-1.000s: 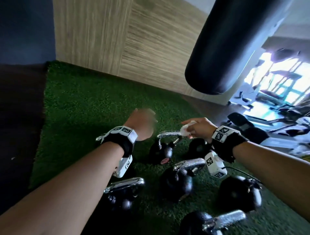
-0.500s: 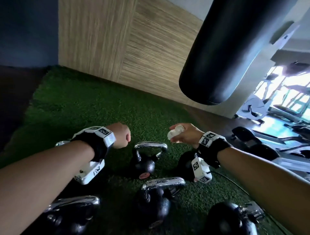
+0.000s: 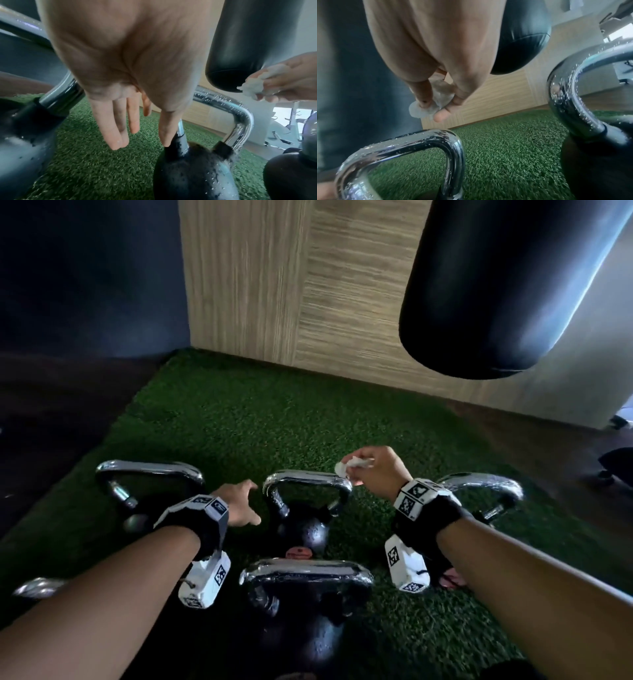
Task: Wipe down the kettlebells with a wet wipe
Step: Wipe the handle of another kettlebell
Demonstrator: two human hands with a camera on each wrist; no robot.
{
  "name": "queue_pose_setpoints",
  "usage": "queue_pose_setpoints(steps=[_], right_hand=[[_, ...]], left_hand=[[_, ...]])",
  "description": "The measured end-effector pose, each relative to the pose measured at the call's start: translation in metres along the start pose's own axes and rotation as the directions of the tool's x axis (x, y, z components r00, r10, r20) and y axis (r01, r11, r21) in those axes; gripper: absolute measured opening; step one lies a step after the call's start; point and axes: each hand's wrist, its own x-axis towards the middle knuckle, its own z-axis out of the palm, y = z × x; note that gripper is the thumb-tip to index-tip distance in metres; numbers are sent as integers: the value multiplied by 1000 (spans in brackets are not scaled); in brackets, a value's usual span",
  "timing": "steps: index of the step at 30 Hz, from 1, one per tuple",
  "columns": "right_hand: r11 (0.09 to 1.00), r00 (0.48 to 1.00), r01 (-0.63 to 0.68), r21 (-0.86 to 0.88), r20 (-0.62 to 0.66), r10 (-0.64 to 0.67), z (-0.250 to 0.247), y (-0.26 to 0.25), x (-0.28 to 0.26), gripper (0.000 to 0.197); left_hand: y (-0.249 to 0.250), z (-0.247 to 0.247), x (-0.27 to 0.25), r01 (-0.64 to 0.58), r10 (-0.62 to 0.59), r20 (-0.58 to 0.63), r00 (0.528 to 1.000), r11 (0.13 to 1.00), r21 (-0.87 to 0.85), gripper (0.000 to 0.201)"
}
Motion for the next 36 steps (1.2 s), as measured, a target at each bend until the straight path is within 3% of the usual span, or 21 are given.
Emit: queue_pose_setpoints(steps=[4, 7, 9, 18, 21, 24, 29, 33, 36], right_hand=[[992, 992, 96, -81, -79, -102, 0, 4, 9, 19], [955, 967, 223, -196, -77, -242, 5, -4, 9, 25], [925, 956, 280, -257, -18, -294, 11, -9, 8, 22], [882, 931, 363, -299, 80, -356, 28, -18, 8, 28], [856, 923, 385, -344, 142, -358, 32, -20, 8, 28], [846, 915, 403, -351, 181, -361, 38, -17, 5, 15], [841, 924, 381, -385, 135, -357, 48, -18, 2, 28], [841, 920, 392, -374, 132, -370, 51, -18, 4, 12], [876, 951, 310, -370, 110, -290, 38, -7, 4, 9]], left_hand=[[-1, 22, 14, 36, -33, 25, 999, 990, -138, 89], [-7, 44, 22, 74, -13, 132, 991, 879, -471, 108], [-11, 55, 25, 61, 23, 139, 990, 820, -569, 112], [-7, 90, 31, -18, 0, -36, 999, 873, -488, 131], [-7, 89, 32, -16, -6, -50, 999, 904, -426, 127], [-5, 88, 34, -26, 11, -37, 999, 907, -419, 117], [-1, 85, 33, -34, 20, -40, 999, 928, -370, 113], [0, 85, 30, -43, 28, -47, 999, 925, -377, 113], [2, 86, 27, -66, 46, -61, 997, 922, -382, 109]])
